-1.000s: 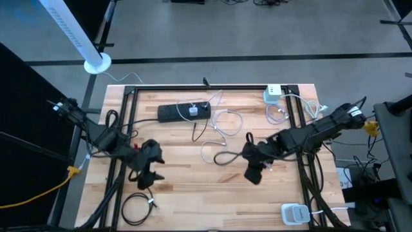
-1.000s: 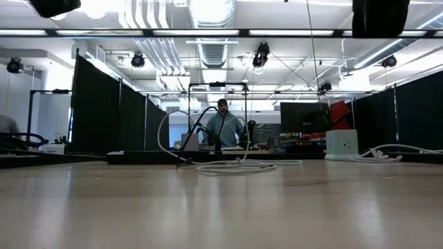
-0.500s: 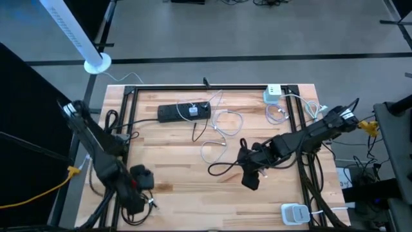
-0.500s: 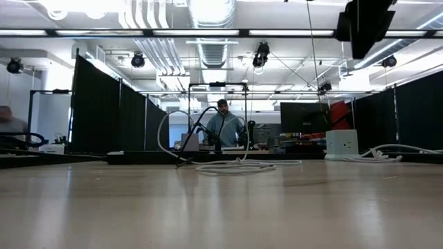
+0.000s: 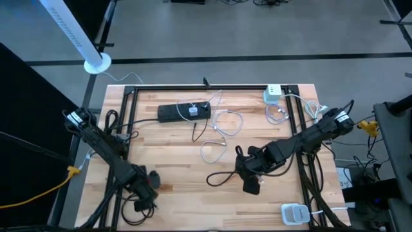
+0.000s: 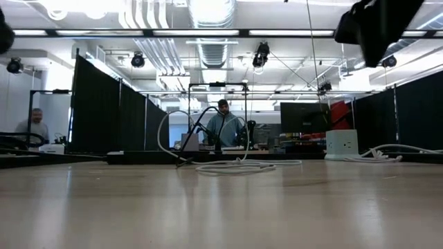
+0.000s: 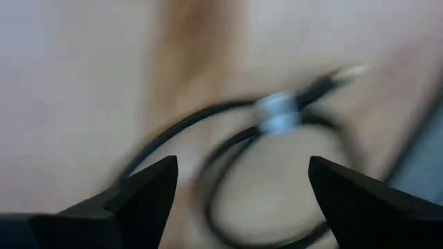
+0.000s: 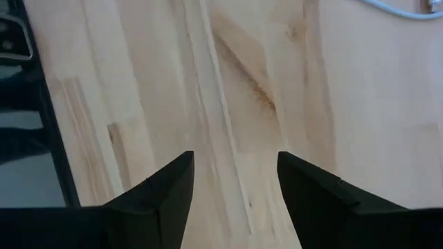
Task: Insert USB
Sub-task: Insert black charger cable into the bottom white outlet extension
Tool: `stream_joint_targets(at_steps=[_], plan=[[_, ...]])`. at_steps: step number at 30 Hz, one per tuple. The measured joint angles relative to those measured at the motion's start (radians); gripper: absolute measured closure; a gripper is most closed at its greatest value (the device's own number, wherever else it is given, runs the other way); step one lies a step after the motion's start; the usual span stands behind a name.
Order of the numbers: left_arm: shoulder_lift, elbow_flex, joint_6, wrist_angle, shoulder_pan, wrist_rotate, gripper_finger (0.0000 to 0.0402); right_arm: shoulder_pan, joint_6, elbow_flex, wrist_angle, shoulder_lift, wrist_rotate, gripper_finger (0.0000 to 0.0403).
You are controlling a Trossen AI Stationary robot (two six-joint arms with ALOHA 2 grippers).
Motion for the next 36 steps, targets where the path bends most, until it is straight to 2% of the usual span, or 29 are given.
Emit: stream_joint_targets(at_steps=[3, 7, 11, 20, 30, 33, 36], plan=[[0.006, 0.031, 0.022, 0.071, 0.008, -0.026, 0.0088, 0.035, 0.005, 0.000, -0.007, -0.007, -0.001, 0.0213], [0.054, 0.086, 0.069, 0.048, 0.006, -0.068, 0.0088, 0.078, 0.007, 0.000, -0.009, -0.007, 0.004, 0.0213], [0.136, 0.114, 0.145, 0.009, 0.006, -0.099, 0.0088, 0.101, 0.034, 0.000, -0.008, -0.007, 0.058, 0.0213], [0.255, 0.171, 0.367, 0.011, -0.009, -0.040, 0.0088, 0.152, 0.115, 0.000, -0.012, -0.006, 0.061, 0.0213], [0.307, 0.174, 0.425, 0.010, -0.015, -0.043, 0.0091, 0.190, 0.217, 0.000, -0.021, -0.006, 0.080, 0.0213], [0.309, 0.175, 0.433, 0.008, -0.015, -0.045, 0.0114, 0.195, 0.242, -0.001, -0.038, -0.006, 0.090, 0.0213], [0.310, 0.174, 0.442, 0.002, -0.014, -0.053, 0.0173, 0.199, 0.253, -0.001, -0.036, -0.006, 0.103, 0.0213]])
